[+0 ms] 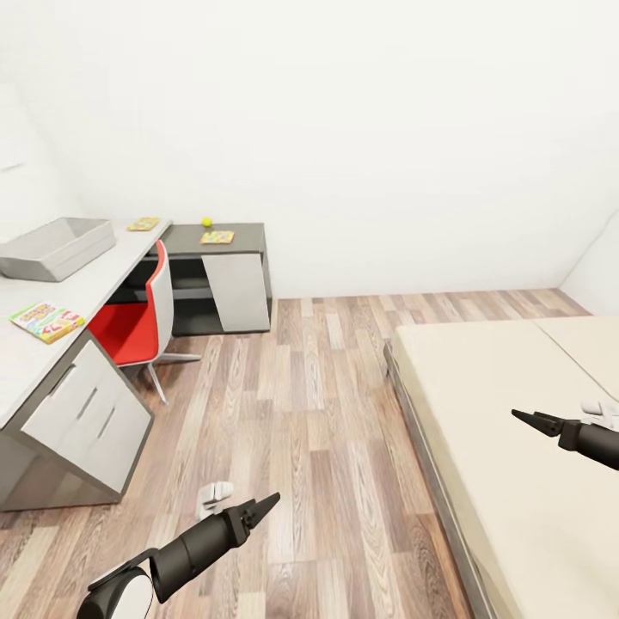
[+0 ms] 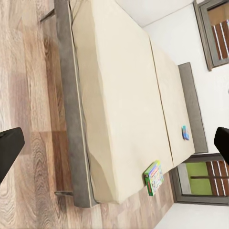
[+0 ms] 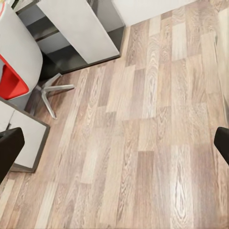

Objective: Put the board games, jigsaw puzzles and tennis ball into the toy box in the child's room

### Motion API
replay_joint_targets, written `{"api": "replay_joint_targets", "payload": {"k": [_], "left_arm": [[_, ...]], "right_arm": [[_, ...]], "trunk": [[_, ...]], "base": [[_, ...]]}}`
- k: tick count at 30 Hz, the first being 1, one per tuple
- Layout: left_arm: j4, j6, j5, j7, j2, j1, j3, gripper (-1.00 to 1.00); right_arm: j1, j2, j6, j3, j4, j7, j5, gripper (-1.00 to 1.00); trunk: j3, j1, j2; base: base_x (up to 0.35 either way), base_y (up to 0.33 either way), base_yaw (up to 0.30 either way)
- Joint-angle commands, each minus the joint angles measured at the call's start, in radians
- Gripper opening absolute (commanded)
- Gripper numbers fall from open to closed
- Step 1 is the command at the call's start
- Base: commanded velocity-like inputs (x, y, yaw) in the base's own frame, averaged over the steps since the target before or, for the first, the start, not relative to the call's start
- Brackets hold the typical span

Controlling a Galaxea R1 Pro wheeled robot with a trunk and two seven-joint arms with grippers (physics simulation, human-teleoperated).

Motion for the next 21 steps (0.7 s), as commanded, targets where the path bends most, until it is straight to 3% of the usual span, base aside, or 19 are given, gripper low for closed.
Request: {"api": "replay_joint_targets", "payload": {"k": [1, 14, 21], "left_arm": [[-0.001, 0.007, 0.005, 0.000, 0.000, -0.001, 0.001, 1.00], [0.000, 0.007, 0.006, 0.001, 0.000, -0.001, 0.001, 1.00], [0.000, 0.007, 0.006, 0.001, 0.000, -0.001, 0.001, 1.00]], "right_arm": [[-0.001, 0.000, 0.007, -0.001, 0.000, 0.002, -0.004, 1.00], [-0.001, 0.013, 0.007, 0.002, 0.002, -0.020, 0.008, 1.00], [-0.002, 0.043, 0.009, 0.004, 0.002, -0.056, 0.063, 1.00]], "trunk": [[0.000, 0.001, -0.002], [0.021, 0.001, -0.002], [0.029, 0.001, -0.002]], "base": [[0.000, 0.000, 0.000], [0.000, 0.000, 0.000], [0.000, 0.000, 0.000]]}}
